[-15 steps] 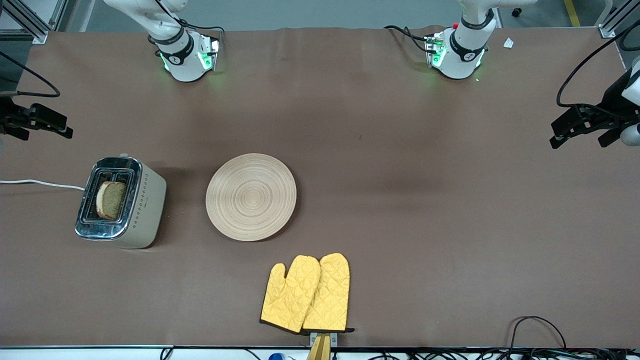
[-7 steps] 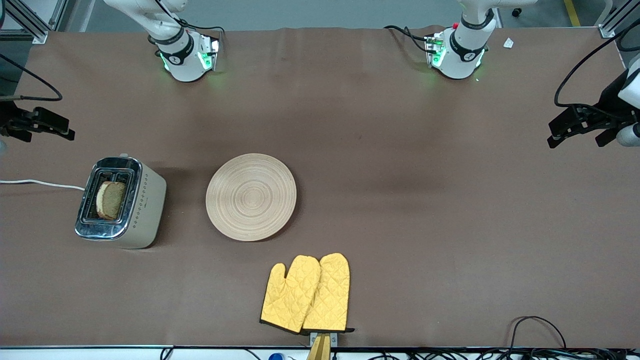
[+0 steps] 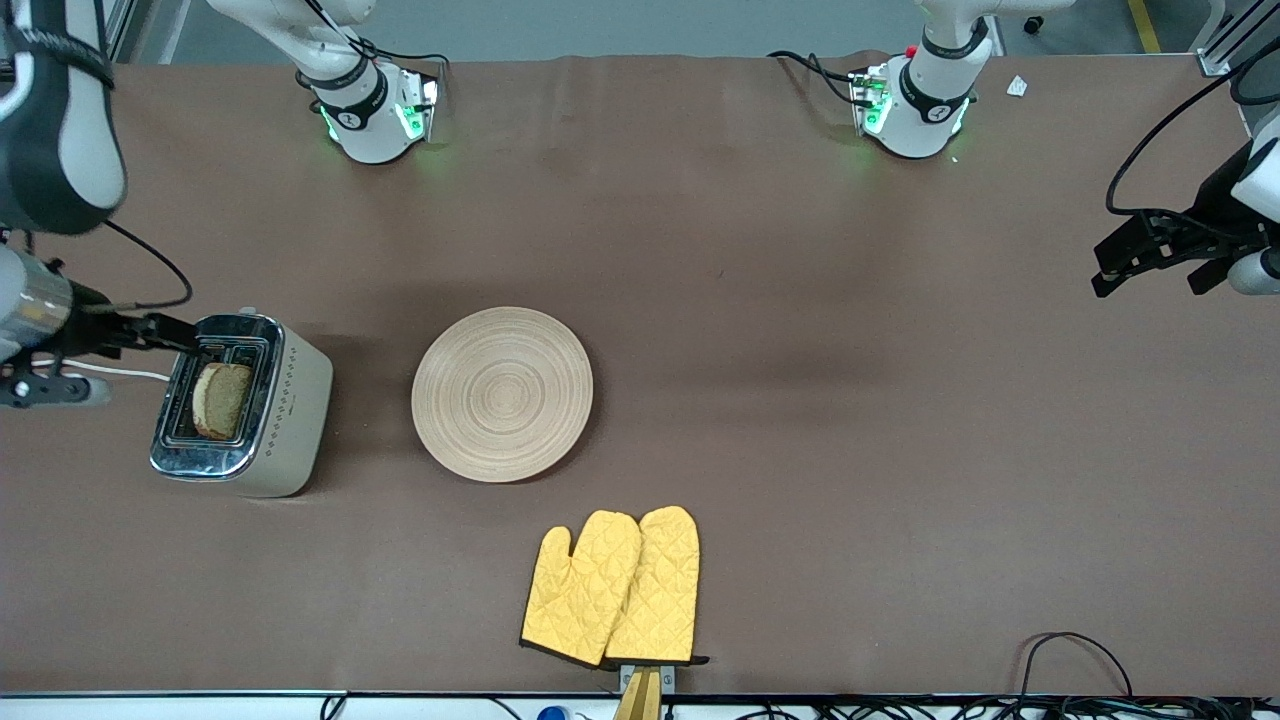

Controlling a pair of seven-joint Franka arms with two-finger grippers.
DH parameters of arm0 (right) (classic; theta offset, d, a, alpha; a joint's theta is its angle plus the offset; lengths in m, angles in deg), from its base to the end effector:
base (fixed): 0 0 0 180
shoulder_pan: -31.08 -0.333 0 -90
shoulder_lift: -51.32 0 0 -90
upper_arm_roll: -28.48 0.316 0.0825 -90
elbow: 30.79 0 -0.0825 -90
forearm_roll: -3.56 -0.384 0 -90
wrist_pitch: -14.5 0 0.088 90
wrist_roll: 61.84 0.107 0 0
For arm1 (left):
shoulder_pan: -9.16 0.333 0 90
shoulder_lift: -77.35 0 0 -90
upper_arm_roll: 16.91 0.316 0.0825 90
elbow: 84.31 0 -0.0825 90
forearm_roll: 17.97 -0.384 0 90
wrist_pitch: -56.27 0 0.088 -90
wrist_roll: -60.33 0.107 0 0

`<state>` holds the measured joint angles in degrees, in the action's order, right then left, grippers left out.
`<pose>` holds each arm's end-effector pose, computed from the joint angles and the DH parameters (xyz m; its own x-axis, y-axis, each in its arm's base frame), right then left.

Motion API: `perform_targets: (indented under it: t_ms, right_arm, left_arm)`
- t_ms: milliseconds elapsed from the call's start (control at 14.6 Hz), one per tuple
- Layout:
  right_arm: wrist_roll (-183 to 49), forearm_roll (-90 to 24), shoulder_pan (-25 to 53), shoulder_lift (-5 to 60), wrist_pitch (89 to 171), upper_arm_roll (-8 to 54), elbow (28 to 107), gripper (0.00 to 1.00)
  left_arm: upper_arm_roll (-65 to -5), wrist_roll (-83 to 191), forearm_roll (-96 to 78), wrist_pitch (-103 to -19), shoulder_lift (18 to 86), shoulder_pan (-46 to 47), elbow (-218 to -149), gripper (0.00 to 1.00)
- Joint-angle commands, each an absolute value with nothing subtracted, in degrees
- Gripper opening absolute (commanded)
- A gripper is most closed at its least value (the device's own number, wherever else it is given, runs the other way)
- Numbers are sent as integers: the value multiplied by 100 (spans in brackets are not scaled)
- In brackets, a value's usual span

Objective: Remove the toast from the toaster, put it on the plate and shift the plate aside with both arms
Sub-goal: 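Lower the right gripper onto the toast slice in the toaster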

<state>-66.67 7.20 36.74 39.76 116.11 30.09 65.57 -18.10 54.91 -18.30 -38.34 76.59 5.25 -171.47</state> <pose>0.6087 -0.0498 0.4706 0.9931 0.0268 -0.1144 0.0321 -0.9985 0.0453 0.5651 -0.0498 0.6482 0.9932 0.0058 0.1165 0.0052 -1.0000 0.0055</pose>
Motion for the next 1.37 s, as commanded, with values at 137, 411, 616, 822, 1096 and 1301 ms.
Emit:
perform_targets:
  t_ms: [137,411,616,822,1096,1301]
  right_arm:
    - [-6606,830,3820,3455,12189,3041,6817,100]
    - [-6597,839,3811,3278,12313,3041,6809,96]
    - [-6544,830,3732,3260,12348,3041,6809,0]
    - [-6544,830,3767,3260,12313,3041,6774,0]
    - [-6588,830,3784,3278,12243,3041,6467,0]
    - [-6737,690,3960,3427,11858,3094,6177,0]
  left_arm:
    - [-1823,5462,-1921,-3742,7612,503,-17027,100]
    - [-1823,5471,-1921,-3733,7612,503,-17027,100]
    - [-1823,5471,-1920,-3733,7612,512,-17027,100]
    - [-1823,5471,-1912,-3733,7612,503,-17027,100]
    - [-1823,5480,-1912,-3733,7612,520,-17027,100]
    - [-1823,5489,-1912,-3733,7612,538,-17035,100]
